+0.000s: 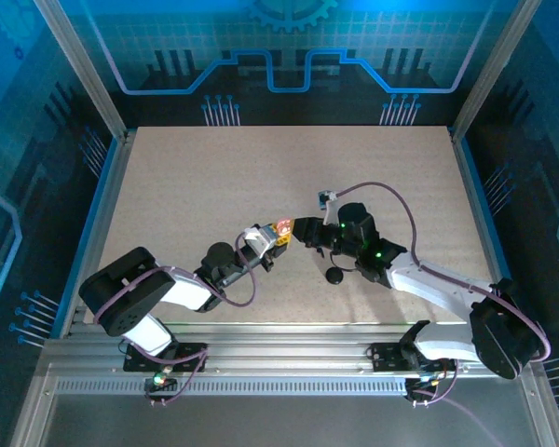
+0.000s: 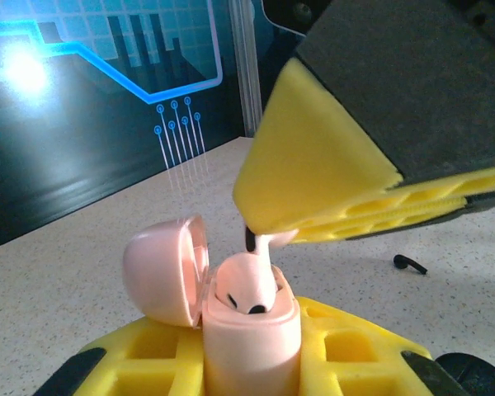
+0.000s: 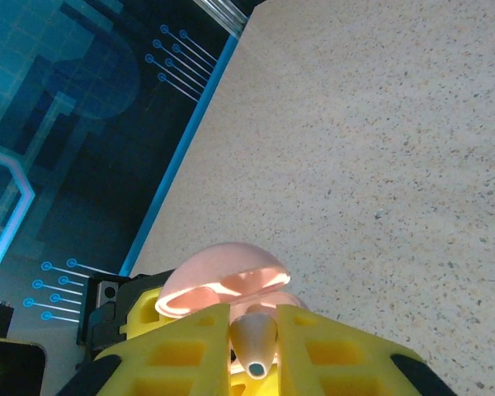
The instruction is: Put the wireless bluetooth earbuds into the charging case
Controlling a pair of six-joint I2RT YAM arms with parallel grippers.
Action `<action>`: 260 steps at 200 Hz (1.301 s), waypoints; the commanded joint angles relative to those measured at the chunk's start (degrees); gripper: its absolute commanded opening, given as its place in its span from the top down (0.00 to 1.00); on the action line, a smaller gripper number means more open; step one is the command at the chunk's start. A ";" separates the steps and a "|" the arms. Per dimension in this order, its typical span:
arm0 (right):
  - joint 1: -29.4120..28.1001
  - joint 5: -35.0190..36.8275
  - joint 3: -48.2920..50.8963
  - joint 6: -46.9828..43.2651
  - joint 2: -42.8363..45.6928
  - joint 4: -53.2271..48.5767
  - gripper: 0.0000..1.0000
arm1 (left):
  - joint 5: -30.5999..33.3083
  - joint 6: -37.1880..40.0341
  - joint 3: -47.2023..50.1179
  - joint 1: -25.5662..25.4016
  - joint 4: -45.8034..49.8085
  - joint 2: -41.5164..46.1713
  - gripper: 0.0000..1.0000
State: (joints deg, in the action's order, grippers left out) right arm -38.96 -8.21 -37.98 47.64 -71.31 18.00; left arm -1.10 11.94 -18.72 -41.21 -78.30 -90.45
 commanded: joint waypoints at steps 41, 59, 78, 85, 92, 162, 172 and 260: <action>-0.78 -4.00 0.51 -0.58 0.88 1.49 0.80 | -1.36 -0.89 -1.67 -0.34 -2.01 1.82 0.86; -0.72 -4.10 -0.17 -0.72 0.58 0.99 0.76 | -1.67 -0.96 -1.51 -0.29 -2.02 2.10 0.86; -0.75 -3.84 -0.50 -1.10 0.89 0.57 0.68 | -1.71 -1.07 -1.27 -0.34 -2.02 2.39 0.86; -0.60 -3.70 -0.52 -1.31 1.11 0.42 0.66 | -1.75 -1.05 -1.17 -0.30 -1.98 2.48 0.86; -0.58 -3.66 -0.52 -1.72 1.50 0.27 0.64 | -1.71 -1.07 -1.14 -0.33 -1.95 2.52 0.86; 0.85 -3.93 0.14 -7.64 8.72 -4.78 0.54 | -2.84 -0.85 -0.73 -0.30 -1.97 3.35 0.86; 1.37 -4.64 0.27 -8.69 9.69 -5.54 0.53 | -3.23 -0.90 -0.71 -0.29 -1.94 3.57 0.86; 4.25 -12.01 -0.37 -37.27 19.15 -15.49 0.51 | -7.51 -1.66 0.77 -0.29 -1.94 7.57 0.85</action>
State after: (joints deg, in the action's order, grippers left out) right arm -35.18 -16.91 -37.23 21.43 -54.81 5.28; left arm -6.33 11.46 -18.90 -41.21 -77.95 -84.77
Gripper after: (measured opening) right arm 0.485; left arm 0.210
